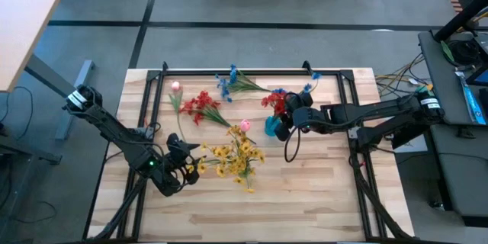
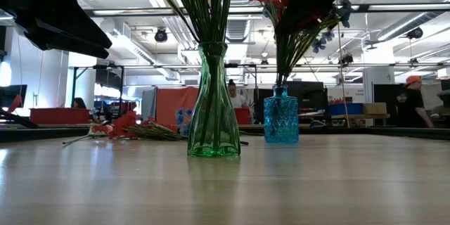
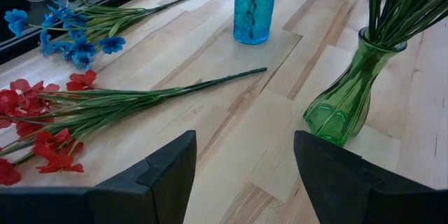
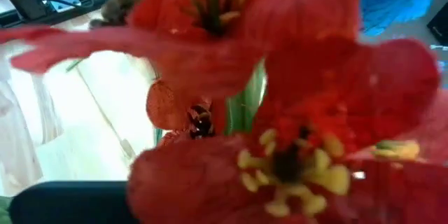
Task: Sort flowers into vase by color
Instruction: Put the right red flowers into the blue flower vase
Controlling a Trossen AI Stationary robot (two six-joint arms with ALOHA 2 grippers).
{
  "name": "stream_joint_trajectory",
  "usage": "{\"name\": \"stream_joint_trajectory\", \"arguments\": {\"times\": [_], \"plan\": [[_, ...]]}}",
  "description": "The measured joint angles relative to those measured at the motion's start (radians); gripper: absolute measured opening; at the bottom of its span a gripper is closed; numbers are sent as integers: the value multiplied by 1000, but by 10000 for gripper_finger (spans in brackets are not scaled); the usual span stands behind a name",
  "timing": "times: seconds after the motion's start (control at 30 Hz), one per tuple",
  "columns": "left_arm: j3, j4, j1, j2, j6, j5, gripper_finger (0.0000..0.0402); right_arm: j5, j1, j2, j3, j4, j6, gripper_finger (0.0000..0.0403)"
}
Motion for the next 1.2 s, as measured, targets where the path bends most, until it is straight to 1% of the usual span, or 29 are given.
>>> {"name": "stream_joint_trajectory", "arguments": {"times": [0.13, 0.27, 0.37, 0.57, 0.67, 0.77, 0.97, 1.2], "plan": [[0, -1, 0, 0, 0, 0, 224, -8, 0, 0, 0, 0, 8, 77], [0, -1, 0, 0, 0, 0, 224, -8, 0, -5, 0, -1, 8, 99], [0, -1, 0, 0, 0, 0, 224, -8, 0, -17, 0, -1, 16, 132], [-1, -1, 0, 0, 0, 0, 224, -19, 1, -55, 0, -4, 25, 216], [-1, 0, 0, 0, 0, 0, 224, -62, 1, -95, 0, -4, 39, 251], [-1, 2, 0, 0, 0, 0, 224, -95, 3, -137, 0, -5, 55, 276], [-1, 6, 3, 0, -17, 0, 224, -97, 3, -197, 0, -36, 85, 303], [-1, 9, 14, 0, -43, -1, 224, -126, 8, -264, 21, -45, 89, 313]]}}
